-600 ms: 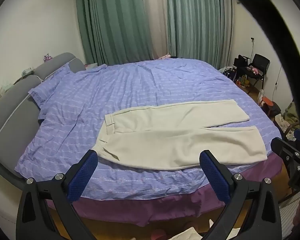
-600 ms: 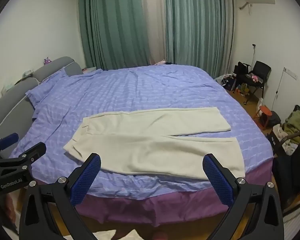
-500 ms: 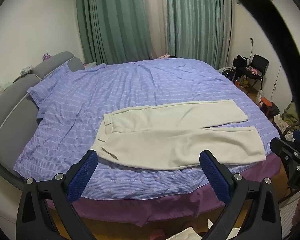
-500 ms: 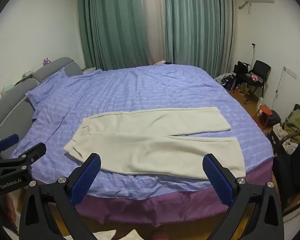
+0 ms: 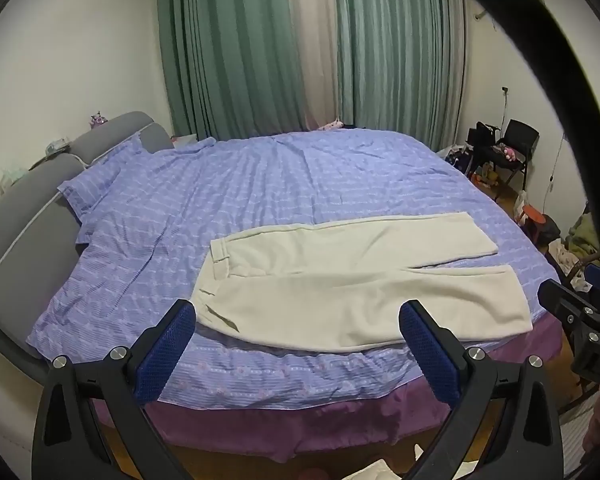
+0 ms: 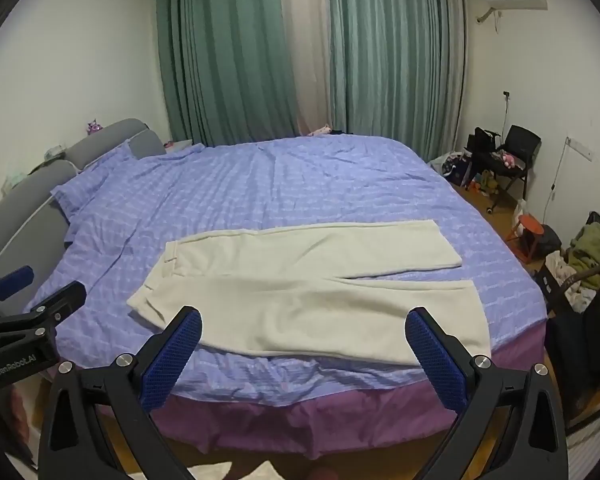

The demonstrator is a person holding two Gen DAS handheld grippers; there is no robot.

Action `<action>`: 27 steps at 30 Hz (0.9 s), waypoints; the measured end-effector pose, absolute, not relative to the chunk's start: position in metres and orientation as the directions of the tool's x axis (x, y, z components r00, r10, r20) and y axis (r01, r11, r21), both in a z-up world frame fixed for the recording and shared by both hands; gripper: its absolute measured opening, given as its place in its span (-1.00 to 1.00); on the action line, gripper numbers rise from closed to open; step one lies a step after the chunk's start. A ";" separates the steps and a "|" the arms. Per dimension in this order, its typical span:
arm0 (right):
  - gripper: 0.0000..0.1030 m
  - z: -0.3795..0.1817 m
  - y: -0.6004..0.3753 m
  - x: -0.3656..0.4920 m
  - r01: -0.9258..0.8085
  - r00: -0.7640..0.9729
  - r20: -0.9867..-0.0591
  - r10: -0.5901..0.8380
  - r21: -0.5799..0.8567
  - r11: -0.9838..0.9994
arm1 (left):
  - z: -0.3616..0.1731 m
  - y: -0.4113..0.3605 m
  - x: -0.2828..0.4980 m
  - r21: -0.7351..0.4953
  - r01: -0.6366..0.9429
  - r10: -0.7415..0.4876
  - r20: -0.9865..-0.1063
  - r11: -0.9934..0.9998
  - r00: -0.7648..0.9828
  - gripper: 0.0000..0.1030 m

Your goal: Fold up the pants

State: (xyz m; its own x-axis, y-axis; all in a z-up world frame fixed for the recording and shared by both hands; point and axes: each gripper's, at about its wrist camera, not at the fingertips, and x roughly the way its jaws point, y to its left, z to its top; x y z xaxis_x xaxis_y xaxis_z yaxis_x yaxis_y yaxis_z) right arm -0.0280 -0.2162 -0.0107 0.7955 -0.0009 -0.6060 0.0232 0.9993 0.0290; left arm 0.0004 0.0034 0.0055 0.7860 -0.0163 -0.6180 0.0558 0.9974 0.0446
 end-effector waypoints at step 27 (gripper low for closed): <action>0.99 -0.006 -0.215 -0.029 0.008 0.812 -0.583 -0.001 0.009 1.000 | 0.012 0.010 0.001 0.023 0.042 -0.020 -0.606 0.999 0.795 1.00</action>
